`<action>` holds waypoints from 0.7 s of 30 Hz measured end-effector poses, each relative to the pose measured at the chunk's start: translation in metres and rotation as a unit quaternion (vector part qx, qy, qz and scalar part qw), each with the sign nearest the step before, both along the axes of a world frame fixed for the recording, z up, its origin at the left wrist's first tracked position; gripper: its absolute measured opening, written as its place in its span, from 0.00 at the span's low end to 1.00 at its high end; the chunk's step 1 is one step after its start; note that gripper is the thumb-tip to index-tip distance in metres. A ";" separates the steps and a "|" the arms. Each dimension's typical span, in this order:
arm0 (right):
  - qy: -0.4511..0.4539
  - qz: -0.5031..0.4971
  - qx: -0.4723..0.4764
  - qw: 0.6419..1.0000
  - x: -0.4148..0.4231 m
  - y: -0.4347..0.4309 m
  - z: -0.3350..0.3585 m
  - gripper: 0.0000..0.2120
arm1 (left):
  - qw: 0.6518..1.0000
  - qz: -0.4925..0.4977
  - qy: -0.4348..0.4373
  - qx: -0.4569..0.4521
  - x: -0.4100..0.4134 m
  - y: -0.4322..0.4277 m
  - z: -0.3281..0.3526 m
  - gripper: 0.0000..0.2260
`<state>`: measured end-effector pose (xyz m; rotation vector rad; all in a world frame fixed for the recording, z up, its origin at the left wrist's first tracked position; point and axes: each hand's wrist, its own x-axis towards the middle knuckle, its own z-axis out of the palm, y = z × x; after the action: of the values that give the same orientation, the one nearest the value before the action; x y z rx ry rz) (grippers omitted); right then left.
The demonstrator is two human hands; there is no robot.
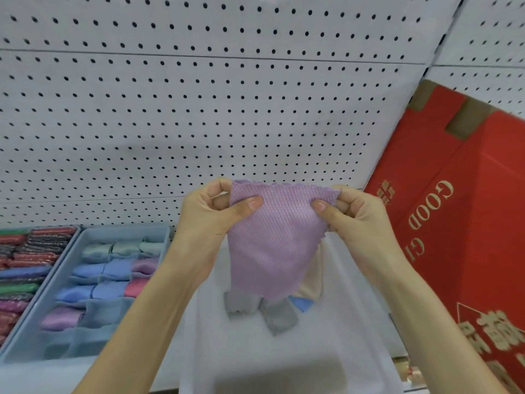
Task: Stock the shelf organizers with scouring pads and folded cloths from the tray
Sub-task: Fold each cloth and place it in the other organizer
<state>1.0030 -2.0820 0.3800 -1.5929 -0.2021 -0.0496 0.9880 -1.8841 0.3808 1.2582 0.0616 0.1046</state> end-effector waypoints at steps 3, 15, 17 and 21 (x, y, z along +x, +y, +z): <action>-0.003 0.010 -0.005 1.000 0.001 0.000 0.001 0.06 | 1.000 0.006 0.000 -0.005 0.002 0.002 0.001 0.13; -0.010 -0.046 0.003 0.999 0.005 0.008 0.001 0.09 | 1.000 0.005 -0.003 0.015 0.005 0.014 -0.002 0.07; -0.019 -0.074 -0.005 0.997 0.008 0.008 0.003 0.04 | 0.997 0.018 -0.013 0.074 0.006 0.017 0.001 0.06; -0.035 -0.056 -0.058 0.996 0.011 0.006 0.009 0.08 | 0.974 0.026 -0.044 0.220 0.011 0.025 0.005 0.06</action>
<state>1.0142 -2.0758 0.3891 -1.7181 -0.1723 -0.1839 0.9992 -1.8588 0.3858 1.6940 -0.0071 0.2280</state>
